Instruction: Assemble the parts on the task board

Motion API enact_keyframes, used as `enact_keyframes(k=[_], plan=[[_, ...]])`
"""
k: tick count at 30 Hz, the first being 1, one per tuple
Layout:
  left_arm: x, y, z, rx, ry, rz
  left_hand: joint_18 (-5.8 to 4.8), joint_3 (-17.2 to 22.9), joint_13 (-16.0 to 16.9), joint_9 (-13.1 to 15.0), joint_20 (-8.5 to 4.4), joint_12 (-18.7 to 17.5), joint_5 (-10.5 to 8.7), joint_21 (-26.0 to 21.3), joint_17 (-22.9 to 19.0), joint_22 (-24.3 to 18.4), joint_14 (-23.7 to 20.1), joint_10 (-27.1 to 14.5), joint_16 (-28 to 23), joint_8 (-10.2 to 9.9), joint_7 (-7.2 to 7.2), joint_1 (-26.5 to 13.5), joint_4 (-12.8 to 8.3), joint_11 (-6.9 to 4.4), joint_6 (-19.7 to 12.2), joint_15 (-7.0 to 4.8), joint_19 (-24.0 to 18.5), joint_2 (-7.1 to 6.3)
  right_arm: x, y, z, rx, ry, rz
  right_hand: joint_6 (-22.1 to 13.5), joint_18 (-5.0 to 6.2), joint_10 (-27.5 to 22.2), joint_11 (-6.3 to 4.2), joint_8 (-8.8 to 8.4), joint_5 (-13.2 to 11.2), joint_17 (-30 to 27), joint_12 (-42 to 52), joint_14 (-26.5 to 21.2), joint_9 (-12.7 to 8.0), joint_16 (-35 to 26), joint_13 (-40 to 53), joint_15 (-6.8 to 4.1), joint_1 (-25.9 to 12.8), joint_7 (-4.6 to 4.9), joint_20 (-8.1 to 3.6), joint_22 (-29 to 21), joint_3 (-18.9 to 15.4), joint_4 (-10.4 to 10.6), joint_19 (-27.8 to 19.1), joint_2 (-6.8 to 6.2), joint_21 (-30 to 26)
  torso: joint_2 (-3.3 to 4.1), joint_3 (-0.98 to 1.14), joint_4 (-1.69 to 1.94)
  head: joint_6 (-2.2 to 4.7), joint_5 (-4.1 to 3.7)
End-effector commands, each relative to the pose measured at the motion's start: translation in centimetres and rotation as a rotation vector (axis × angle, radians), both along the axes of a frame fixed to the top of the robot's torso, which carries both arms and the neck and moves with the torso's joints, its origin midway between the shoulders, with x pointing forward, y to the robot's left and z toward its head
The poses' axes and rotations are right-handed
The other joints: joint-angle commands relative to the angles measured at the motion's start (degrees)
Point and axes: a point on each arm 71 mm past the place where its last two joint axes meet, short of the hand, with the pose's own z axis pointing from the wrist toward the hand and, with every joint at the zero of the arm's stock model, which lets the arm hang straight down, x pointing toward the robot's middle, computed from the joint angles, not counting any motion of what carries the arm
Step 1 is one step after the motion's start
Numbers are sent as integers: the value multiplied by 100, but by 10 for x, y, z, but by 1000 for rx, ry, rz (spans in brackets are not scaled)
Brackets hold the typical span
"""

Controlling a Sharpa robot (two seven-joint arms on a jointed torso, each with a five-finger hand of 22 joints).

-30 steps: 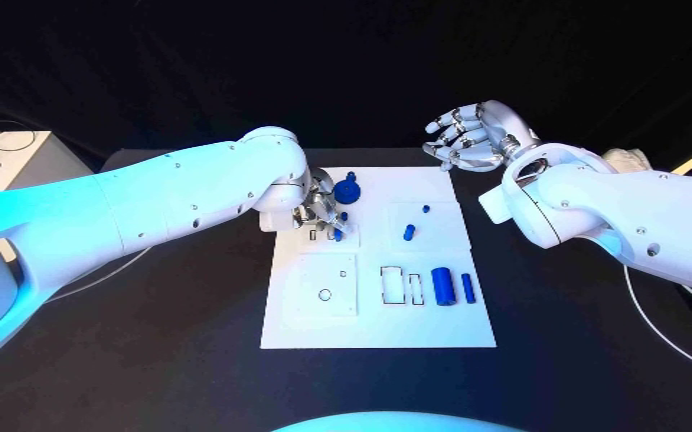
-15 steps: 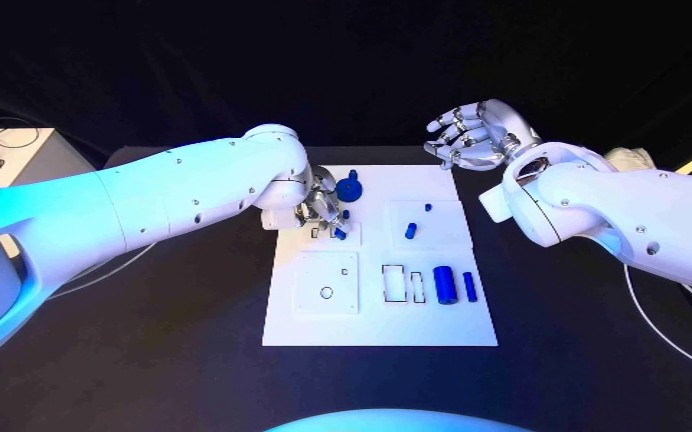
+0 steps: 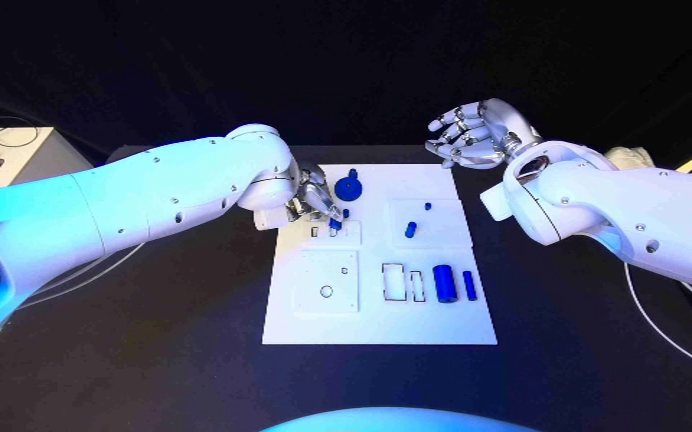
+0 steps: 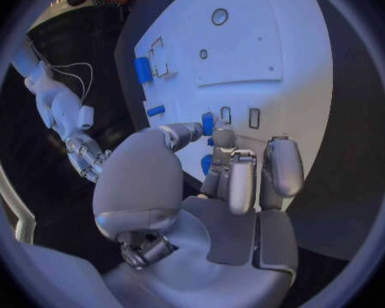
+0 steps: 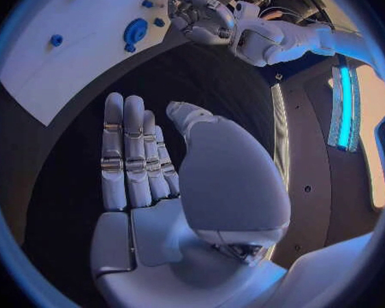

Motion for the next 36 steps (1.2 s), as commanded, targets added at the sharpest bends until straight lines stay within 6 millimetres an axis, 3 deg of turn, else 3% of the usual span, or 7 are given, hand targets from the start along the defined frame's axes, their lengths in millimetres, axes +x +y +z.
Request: enact_keyframes(k=[1, 2, 4, 12, 36], plan=[[0, -2, 3, -67, -29, 45, -96, 1018, 141, 819, -40, 97, 493, 61, 1136, 123, 446, 166, 66, 50, -47, -130, -1077, -46, 148, -80, 115, -82, 0, 0, -1, -5, 4, 6, -57, 52, -26, 40, 37, 32, 9, -27, -20, 5, -49, -22, 42, -77, -3, 39, -20, -5, -35, -16, 2, -39, -2, -3, 2, 3, 21], [0, -1, 4, -70, -36, 51, -113, 1022, 223, 847, -65, 149, 727, 97, 1228, 204, 486, 260, 103, 63, -75, -194, -1132, -70, 206, -109, 182, -132, 0, 0, -1, -6, 5, 6, -72, 52, -36, 46, 37, 34, 15, -33, -29, 4, -71, -40, 48, -85, 2, 45, -38, -4, -37, -22, 2, -56, 0, -2, 1, -4, 32], [0, 0, 5, -71, -46, 54, -127, 1017, 277, 867, -87, 181, 867, 124, 1284, 268, 511, 332, 125, 64, -98, -241, -1167, -93, 250, -131, 234, -162, 0, -1, -1, -6, 6, 6, -80, 51, -42, 49, 37, 35, 18, -36, -34, 3, -83, -50, 51, -91, 5, 48, -47, -4, -38, -25, 3, -65, 1, -1, -1, -1, 27], [-2, -1, 7, -38, -111, 50, -173, 1012, 486, 927, -153, 306, 1245, 208, 1460, 481, 579, 574, 198, 71, -170, -359, -1253, -164, 392, -200, 409, -232, 0, -2, -1, -7, 9, 3, -96, 51, -55, 57, 40, 39, 28, -42, -42, 2, -113, -77, 60, -110, 12, 56, -73, -5, -35, -32, 8, -89, 6, 2, 0, -6, 52], [-14, 1, -10, 83, -198, 15, -207, 1044, 584, 962, -192, 365, 1446, 269, 1467, 638, 582, 692, 200, 82, -209, -389, -1320, -205, 475, -240, 531, -277, 0, -3, -2, -8, 10, 0, -115, 52, -75, 66, 47, 54, 43, -50, -56, 2, -156, -113, 71, -131, 20, 68, -110, -8, -36, -40, 6, -122, 14, -1, -13, -60, 138]])
